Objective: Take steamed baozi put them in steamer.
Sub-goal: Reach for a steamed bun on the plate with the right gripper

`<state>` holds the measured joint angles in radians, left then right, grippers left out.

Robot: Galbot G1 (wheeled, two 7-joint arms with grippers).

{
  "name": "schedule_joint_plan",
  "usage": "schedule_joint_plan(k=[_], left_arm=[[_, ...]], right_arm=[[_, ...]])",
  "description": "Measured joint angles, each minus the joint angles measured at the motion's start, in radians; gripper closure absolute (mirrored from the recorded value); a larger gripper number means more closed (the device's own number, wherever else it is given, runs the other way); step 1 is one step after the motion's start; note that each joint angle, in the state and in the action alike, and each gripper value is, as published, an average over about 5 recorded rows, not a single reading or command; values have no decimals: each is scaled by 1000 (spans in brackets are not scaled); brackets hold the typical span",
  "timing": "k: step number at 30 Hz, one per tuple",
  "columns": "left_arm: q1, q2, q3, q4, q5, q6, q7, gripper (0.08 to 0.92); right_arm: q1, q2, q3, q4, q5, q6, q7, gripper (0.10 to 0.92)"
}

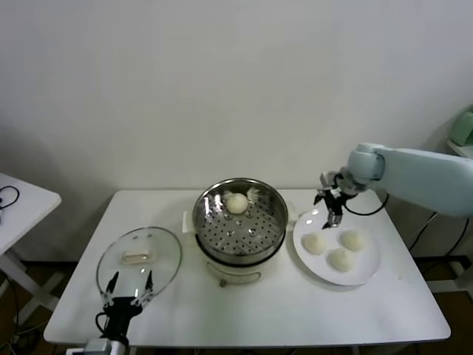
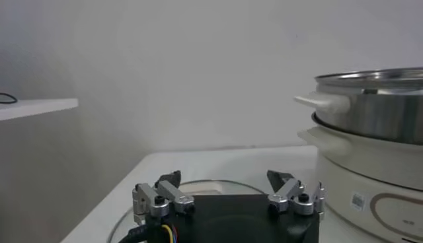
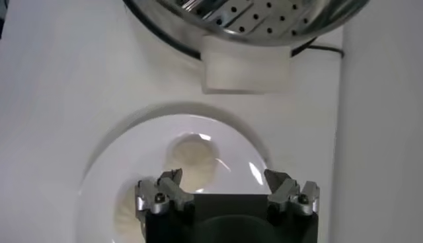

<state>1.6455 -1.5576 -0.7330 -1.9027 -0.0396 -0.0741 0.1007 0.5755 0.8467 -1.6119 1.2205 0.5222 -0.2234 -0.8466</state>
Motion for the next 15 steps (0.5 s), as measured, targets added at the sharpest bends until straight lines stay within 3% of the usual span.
schedule_joint_plan(k=[15], left_arm=[[6, 0, -13, 6, 4, -2, -1, 177]], right_arm=[[-179, 28, 102, -73, -87, -54, 22, 203]])
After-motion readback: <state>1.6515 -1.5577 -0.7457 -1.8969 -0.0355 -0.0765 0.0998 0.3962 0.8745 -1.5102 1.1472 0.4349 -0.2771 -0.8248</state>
